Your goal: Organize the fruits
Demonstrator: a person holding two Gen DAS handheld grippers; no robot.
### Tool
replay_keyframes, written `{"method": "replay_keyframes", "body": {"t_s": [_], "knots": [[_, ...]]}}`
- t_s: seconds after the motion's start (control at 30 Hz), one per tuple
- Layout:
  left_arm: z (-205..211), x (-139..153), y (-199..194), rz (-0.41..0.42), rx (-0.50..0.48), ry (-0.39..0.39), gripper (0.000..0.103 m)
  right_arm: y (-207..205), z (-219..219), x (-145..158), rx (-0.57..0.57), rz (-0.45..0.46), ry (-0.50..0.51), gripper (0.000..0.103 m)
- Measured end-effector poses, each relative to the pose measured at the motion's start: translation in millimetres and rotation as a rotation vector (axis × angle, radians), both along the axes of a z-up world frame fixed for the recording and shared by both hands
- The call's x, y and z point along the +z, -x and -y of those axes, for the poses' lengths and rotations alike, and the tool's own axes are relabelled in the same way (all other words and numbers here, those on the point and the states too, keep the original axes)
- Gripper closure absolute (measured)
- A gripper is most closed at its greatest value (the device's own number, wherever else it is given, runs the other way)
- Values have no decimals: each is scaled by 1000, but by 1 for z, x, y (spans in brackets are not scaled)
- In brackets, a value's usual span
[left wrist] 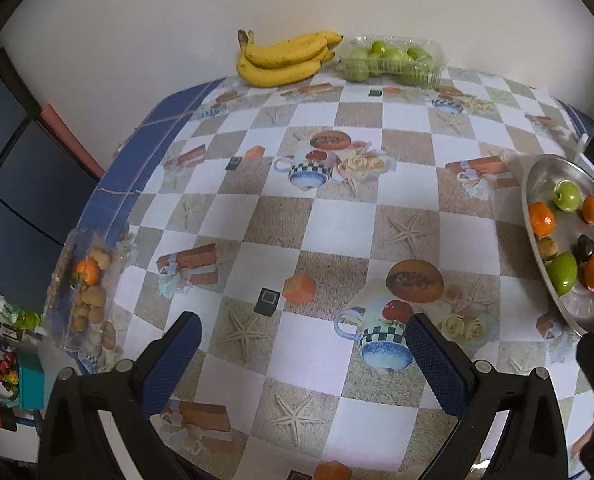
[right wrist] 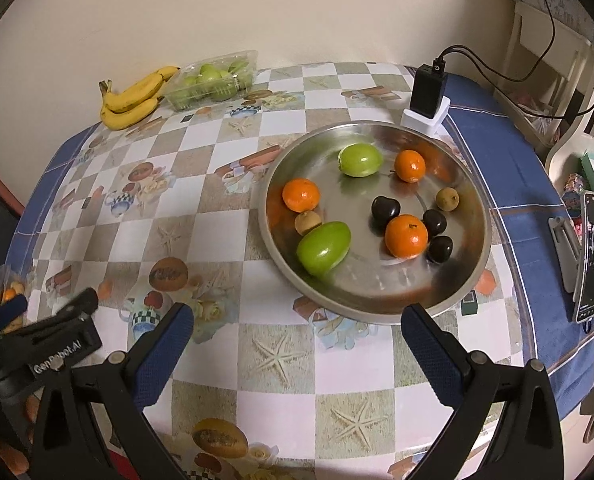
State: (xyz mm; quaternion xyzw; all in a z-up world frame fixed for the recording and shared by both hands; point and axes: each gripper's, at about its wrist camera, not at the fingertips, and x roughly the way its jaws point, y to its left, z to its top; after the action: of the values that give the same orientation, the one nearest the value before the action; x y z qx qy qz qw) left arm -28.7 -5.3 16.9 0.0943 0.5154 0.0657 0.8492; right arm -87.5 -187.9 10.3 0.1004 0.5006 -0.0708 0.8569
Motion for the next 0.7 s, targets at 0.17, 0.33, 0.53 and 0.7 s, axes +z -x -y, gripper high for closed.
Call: {"method": "replay_keyframes", "body": {"t_s": [0.17, 0.33, 0.53, 0.7], "knots": [[3, 3, 4, 15, -10, -2, 0, 5, -2, -3, 0, 11, 19, 0], [5, 4, 6, 24, -14, -18, 0, 7, -3, -4, -1, 19, 32, 0], [4, 1, 4, 8, -5, -15, 0, 8, 1, -2, -26, 45, 50, 0], [4, 0, 2, 9, -5, -5, 0, 8, 6, -2, -43, 50, 56, 0]]}}
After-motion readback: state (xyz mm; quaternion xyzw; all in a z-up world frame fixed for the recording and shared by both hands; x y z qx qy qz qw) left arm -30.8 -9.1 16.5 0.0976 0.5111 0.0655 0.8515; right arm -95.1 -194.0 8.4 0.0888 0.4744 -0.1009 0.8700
